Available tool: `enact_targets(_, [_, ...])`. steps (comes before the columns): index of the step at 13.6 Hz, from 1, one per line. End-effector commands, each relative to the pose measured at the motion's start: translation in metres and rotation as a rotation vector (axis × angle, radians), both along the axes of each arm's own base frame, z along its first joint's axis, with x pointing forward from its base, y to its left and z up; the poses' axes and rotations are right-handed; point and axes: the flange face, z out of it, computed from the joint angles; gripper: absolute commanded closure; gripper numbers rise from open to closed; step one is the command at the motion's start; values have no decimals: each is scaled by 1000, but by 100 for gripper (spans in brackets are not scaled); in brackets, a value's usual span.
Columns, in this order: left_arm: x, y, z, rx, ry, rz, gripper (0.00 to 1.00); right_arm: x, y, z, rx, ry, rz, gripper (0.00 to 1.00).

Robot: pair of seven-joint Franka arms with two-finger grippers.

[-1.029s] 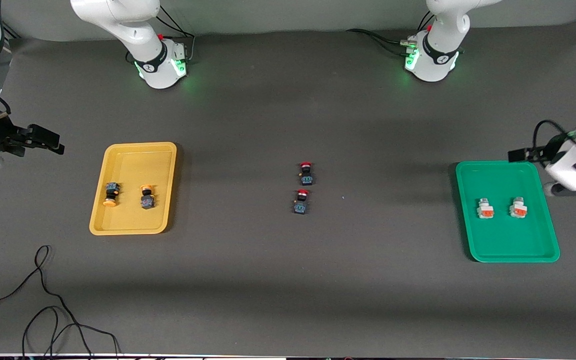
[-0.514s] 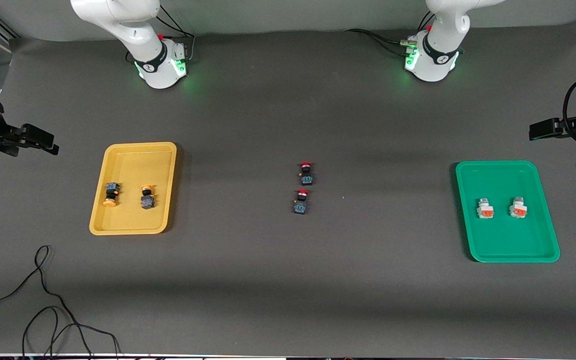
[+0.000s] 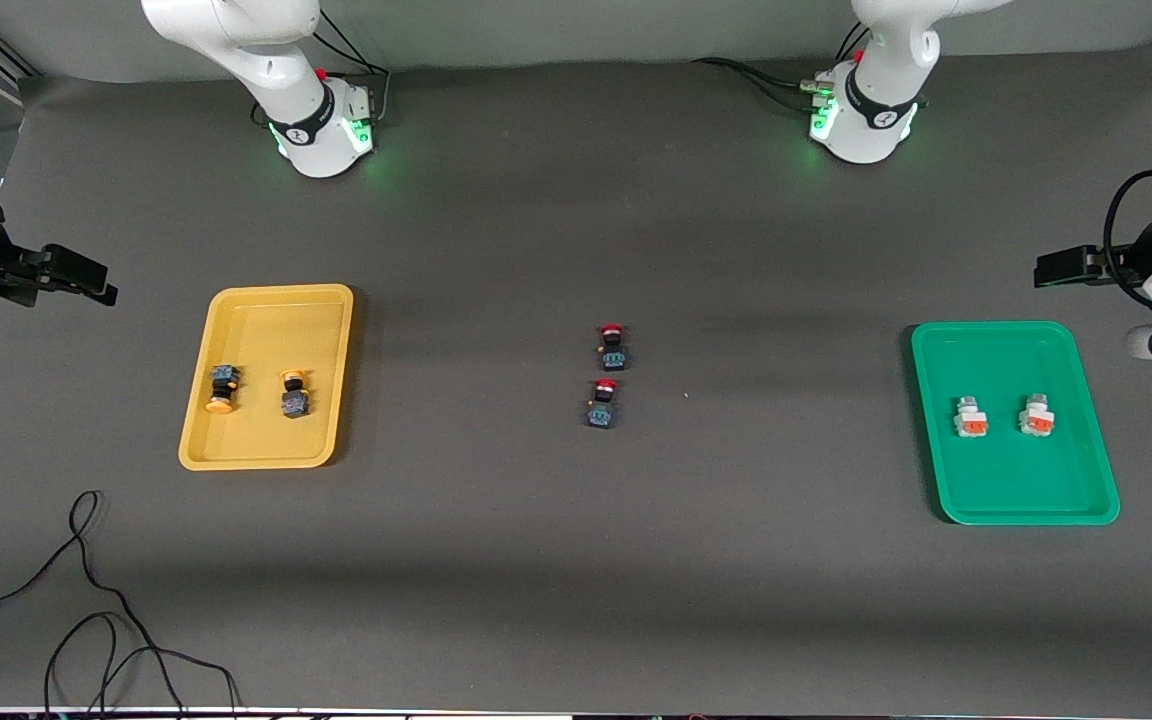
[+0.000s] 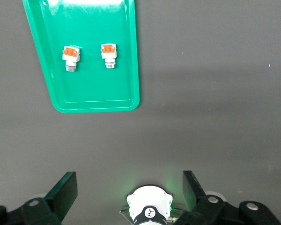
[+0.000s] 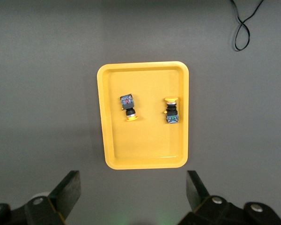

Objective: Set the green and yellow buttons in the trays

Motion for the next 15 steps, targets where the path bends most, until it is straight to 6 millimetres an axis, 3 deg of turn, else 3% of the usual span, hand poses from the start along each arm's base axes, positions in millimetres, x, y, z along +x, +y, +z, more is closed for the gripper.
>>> enact_targets(1, [0, -7, 6, -9, 5, -15, 0, 0, -1, 7, -21, 4, -20, 0])
enact_targets(3, [0, -11, 12, -8, -22, -21, 0, 0, -1, 6, -21, 5, -22, 0])
enact_targets(5, [-1, -36, 16, 22, -40, -59, 1, 0, -1, 8, -21, 2, -26, 0])
enact_targets(15, [-12, -45, 4, -27, -269, -131, 0, 0, -2, 6, -21, 5, -22, 0])
